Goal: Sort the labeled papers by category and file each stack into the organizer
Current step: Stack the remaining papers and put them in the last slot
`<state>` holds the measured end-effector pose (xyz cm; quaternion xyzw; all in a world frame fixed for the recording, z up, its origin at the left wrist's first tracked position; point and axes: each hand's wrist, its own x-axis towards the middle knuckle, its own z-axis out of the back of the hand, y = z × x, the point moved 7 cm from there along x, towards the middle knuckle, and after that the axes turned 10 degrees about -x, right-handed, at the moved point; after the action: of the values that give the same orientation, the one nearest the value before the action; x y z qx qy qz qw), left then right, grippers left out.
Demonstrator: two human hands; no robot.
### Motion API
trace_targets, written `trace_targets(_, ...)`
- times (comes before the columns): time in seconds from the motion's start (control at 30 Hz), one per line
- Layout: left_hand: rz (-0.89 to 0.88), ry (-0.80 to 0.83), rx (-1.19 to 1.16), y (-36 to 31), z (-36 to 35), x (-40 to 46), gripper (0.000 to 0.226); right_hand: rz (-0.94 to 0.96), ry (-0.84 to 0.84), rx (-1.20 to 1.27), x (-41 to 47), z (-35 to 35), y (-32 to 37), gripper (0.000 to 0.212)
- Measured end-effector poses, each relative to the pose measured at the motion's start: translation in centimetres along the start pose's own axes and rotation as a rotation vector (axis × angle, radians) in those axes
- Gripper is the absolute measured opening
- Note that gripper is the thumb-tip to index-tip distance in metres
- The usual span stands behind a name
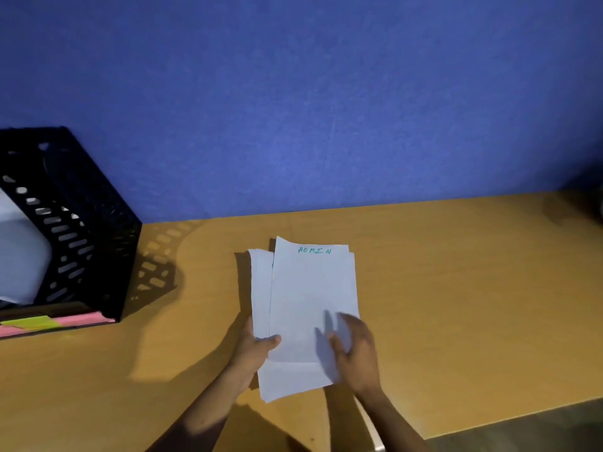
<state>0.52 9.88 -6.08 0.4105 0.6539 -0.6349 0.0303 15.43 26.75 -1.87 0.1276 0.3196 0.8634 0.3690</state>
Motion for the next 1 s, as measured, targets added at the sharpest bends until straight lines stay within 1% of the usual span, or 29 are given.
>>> trace_targets(0.03, 0.007, 0.027, -0.023, -0.1, 0.2, -0.2, 0.056, -0.127, -0.048, -0.007, 0.5, 0.8, -1.7, 0.047)
trace_targets(0.07, 0.014, 0.06, -0.051, -0.3, 0.3, -0.4, 0.056, -0.253, -0.054, 0.055, 0.8, 1.2, -3.1, 0.049)
trace_targets(0.13, 0.029, 0.126, -0.099, -0.7, 0.7, -1.0, 0.057, -0.482, 0.009, 0.35, 1.2, 1.3, -5.0, 0.049)
trace_targets(0.17, 0.038, 0.153, -0.106, -0.8, 1.0, -1.4, 0.057, -0.56, 0.058, 0.509, 1.4, 1.0, -5.7, 0.048)
trace_targets(0.23, 0.065, 0.218, -0.088, -1.1, 1.6, -2.1, 0.057, -0.609, 0.189, 0.773, 1.9, 0.4, -6.3, 0.048)
trace_targets(0.27, 0.086, 0.251, -0.071, -1.2, 2.0, -2.4, 0.058, -0.583, 0.269, 0.867, 2.1, 0.2, -6.0, 0.048)
trace_targets(0.33, 0.123, 0.289, -0.014, -1.3, 2.8, -3.1, 0.065, -0.449, 0.407, 0.976, 2.3, 0.1, -4.1, 0.048)
trace_targets(0.4, 0.135, 0.284, 0.063, -1.6, 3.6, -3.5, 0.071, -0.33, 0.501, 0.985, 2.2, -0.3, -2.1, 0.047)
trace_targets(0.47, 0.154, 0.294, 0.094, -1.8, 3.8, -3.8, 0.074, -0.301, 0.565, 0.975, 1.9, -1.1, -0.6, 0.049)
trace_targets(0.53, 0.165, 0.285, 0.107, -2.2, 3.8, -4.1, 0.072, -0.301, 0.605, 0.959, 1.5, -2.4, 0.9, 0.049)
trace_targets(0.67, 0.102, 0.17, 0.137, -3.1, 4.8, -4.2, 0.064, -0.334, 0.548, 0.957, 1.4, -3.9, 3.4, 0.051)
trace_targets(0.8, 0.068, 0.125, 0.16, -4.6, 6.3, -4.4, 0.056, -0.307, 0.495, 0.905, 2.3, -3.8, 5.4, 0.045)
trace_targets(0.87, -0.02, 0.108, 0.19, -6.2, 6.9, -4.5, 0.047, -0.232, 0.429, 0.829, 3.1, -3.0, 7.0, 0.04)
trace_targets(0.93, -0.155, 0.081, 0.226, -8.3, 6.8, -4.5, 0.032, -0.13, 0.343, 0.749, 3.8, -1.8, 8.7, 0.034)
trace_targets(1.0, -0.296, 0.013, 0.226, -10.5, 6.5, -4.8, 0.03, -0.034, 0.261, 0.688, 4.4, -0.6, 10.5, 0.029)
